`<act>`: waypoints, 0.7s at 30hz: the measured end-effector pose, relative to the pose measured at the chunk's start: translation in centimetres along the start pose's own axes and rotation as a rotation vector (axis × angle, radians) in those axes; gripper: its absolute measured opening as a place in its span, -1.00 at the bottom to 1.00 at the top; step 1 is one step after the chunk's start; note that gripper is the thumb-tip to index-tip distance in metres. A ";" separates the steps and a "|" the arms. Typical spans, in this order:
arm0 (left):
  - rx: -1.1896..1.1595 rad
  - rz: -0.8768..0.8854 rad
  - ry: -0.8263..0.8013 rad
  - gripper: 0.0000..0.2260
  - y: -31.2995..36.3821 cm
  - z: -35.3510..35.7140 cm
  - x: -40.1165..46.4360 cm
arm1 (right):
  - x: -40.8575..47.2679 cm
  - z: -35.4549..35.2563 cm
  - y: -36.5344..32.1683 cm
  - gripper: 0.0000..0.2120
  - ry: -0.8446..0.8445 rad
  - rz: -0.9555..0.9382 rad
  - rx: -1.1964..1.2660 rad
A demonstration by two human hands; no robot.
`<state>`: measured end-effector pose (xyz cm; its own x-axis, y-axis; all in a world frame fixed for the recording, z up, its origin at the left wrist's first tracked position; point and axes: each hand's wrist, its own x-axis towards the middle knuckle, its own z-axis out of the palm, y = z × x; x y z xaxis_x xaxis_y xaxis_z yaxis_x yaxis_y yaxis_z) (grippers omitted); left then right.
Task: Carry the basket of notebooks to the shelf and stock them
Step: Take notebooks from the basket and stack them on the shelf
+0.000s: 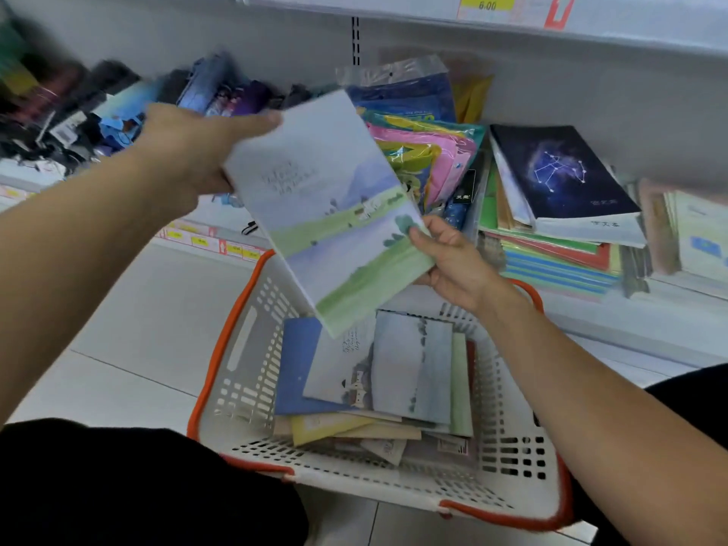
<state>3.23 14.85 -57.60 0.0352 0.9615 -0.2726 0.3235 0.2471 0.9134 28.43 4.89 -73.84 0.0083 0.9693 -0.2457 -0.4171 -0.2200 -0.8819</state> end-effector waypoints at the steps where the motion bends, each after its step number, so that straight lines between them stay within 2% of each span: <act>1: -0.194 0.009 -0.015 -0.30 -0.4 -0.1 0.7 | 0.0 1.2 0.5 -0.93 -0.013 0.001 0.070; 3: -0.281 0.004 -0.014 -0.52 -1.0 0.7 0.2 | 0.2 3.3 1.6 -0.91 -0.052 0.044 0.172; 5: -0.164 -0.016 0.009 -0.62 -1.4 1.9 -0.5 | 0.6 3.6 3.1 -0.83 -0.059 0.143 0.111; 6: -0.084 -0.011 0.016 -0.62 -1.5 2.3 -0.7 | 0.9 2.9 4.1 -0.72 -0.031 0.203 -0.052; 7: -0.004 0.011 0.024 -0.63 -1.6 2.5 -0.7 | 1.2 1.3 5.4 -0.61 -0.002 0.255 -0.340; 9: 0.195 0.077 0.041 -0.62 -1.2 2.5 -0.9 | 1.2 -2.9 8.3 -0.51 0.040 0.318 -1.143; 10: 0.267 0.102 0.049 -0.61 -0.9 2.3 -0.9 | 0.8 -4.8 9.7 -0.44 0.046 0.355 -1.417; 11: 0.298 0.117 0.058 -0.59 -0.8 2.0 -0.9 | 0.3 -6.4 11.2 -0.27 0.046 0.414 -1.535; 13: 0.299 0.116 0.041 -0.59 -0.7 1.6 -1.0 | -0.7 -7.9 13.2 0.10 0.072 0.457 -1.519; 14: 0.304 0.107 0.029 -0.60 -0.6 1.5 -1.0 | -0.9 -8.1 13.6 0.16 0.106 0.437 -1.508; 15: 0.313 0.093 0.016 -0.59 -0.6 1.4 -1.0 | -0.8 -8.1 13.5 0.10 0.148 0.394 -1.532; 17: 0.331 0.077 -0.001 -0.57 -0.5 1.5 -1.0 | 0.3 -8.2 12.7 -0.25 0.212 0.292 -1.633; 18: 0.343 0.074 -0.004 -0.57 -0.5 1.6 -0.9 | 0.7 -7.8 11.7 -0.44 0.186 0.289 -1.635; 20: 0.369 0.075 0.012 -0.57 -0.5 1.8 -0.6 | 1.5 -7.2 9.2 -0.75 0.017 0.277 -1.548; 21: 0.391 0.081 0.029 -0.57 -0.4 1.8 -0.4 | 1.6 -6.6 7.5 -0.85 -0.078 0.261 -1.455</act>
<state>4.73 14.15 -58.43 0.0502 0.9804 -0.1906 0.6563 0.1114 0.7462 31.31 4.04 -83.50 0.0110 0.8790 -0.4766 0.8577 -0.2533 -0.4474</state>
